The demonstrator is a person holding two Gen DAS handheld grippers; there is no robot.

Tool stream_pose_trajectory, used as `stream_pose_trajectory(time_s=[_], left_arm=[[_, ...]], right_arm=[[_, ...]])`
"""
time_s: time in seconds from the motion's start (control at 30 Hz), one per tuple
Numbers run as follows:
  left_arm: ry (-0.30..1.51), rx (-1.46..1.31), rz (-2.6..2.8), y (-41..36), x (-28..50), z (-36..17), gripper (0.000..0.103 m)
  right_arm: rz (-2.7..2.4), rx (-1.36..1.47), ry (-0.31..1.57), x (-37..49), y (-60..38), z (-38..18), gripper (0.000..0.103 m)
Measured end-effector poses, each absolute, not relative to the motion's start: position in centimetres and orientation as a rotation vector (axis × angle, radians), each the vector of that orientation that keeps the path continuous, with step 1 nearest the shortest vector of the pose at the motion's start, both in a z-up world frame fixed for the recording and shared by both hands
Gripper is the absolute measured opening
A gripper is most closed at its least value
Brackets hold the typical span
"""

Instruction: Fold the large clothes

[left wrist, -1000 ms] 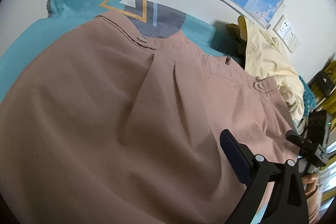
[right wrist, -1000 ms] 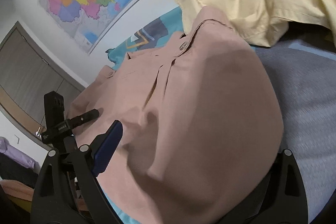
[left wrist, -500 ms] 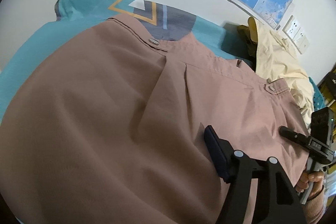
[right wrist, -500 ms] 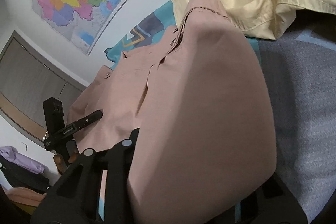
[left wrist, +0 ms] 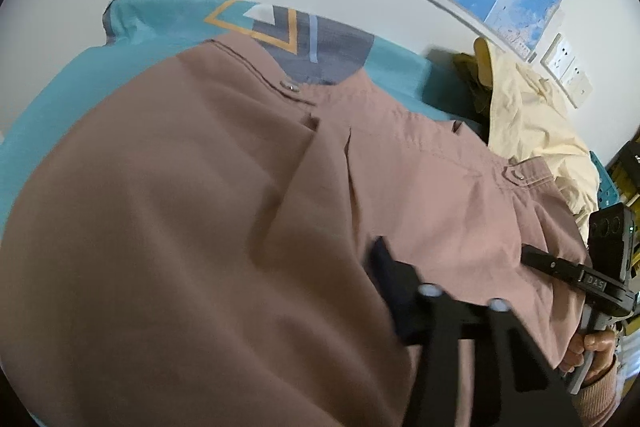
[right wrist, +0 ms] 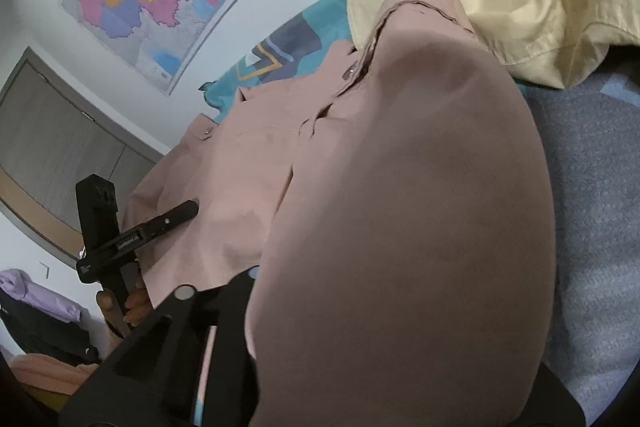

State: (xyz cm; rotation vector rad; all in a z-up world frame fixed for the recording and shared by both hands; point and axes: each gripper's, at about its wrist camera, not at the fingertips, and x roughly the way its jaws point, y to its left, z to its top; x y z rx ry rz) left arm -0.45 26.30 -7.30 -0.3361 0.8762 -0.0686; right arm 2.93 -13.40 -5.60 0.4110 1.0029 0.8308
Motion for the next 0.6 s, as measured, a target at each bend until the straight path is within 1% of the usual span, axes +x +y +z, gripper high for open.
stream_pose_trajectory(time_s=[0.03,0.07,0.13,0.23,0.3,0.33,0.37,0.4,0.43,0.47,0.5,0.57,0.6], left_arm=[[0.877,-0.339,-0.07,26.5,-0.6,-7.1,0.034],[0.879,-0.344,-0.073,26.7,-0.7,-6.9,0.031],[0.877,-0.374,-0.094,27.4,-1.1,-6.4,0.02],[0.858,-0.425,-0.131,28.8,-2.1,-5.2,0.015],[0.85,-0.426,-0.142,29.4,-3.0,-4.7,0.015],[0.859,-0.423,-0.158,29.6,-3.3,-4.9,0.019],[0.879,-0.417,-0.164,29.8,-3.3,-5.3,0.024],[0.893,-0.416,-0.149,30.2,-3.2,-5.7,0.031],[0.909,-0.426,-0.133,30.6,-3.0,-6.3,0.034],[0.935,-0.455,-0.14,31.1,-2.6,-7.2,0.037],[0.949,-0.475,-0.143,31.4,-2.3,-7.6,0.047],[0.925,-0.511,-0.164,31.7,-1.9,-8.1,0.055],[0.922,-0.507,-0.177,31.5,-1.7,-8.1,0.064]], right_arm=[[0.842,0.414,0.994,2.8,-13.3,-5.2,0.015],[0.849,0.406,0.983,2.5,-13.1,-4.8,0.015],[0.882,0.422,0.969,2.1,-12.9,-3.8,0.015],[0.941,0.437,0.948,1.4,-12.8,-2.6,0.013],[0.917,0.401,0.964,1.2,-13.0,-2.6,0.017],[0.884,0.377,0.991,1.3,-13.1,-3.2,0.024],[0.853,0.357,1.012,1.5,-13.3,-3.7,0.035],[0.813,0.354,1.029,1.8,-13.7,-4.3,0.044],[0.787,0.365,1.042,2.1,-14.1,-4.8,0.061],[0.804,0.41,1.031,2.2,-14.6,-5.1,0.061],[0.805,0.435,1.03,2.4,-14.8,-5.3,0.061],[0.804,0.432,1.025,2.7,-14.4,-5.3,0.063],[0.807,0.425,1.021,2.9,-14.0,-5.2,0.064]])
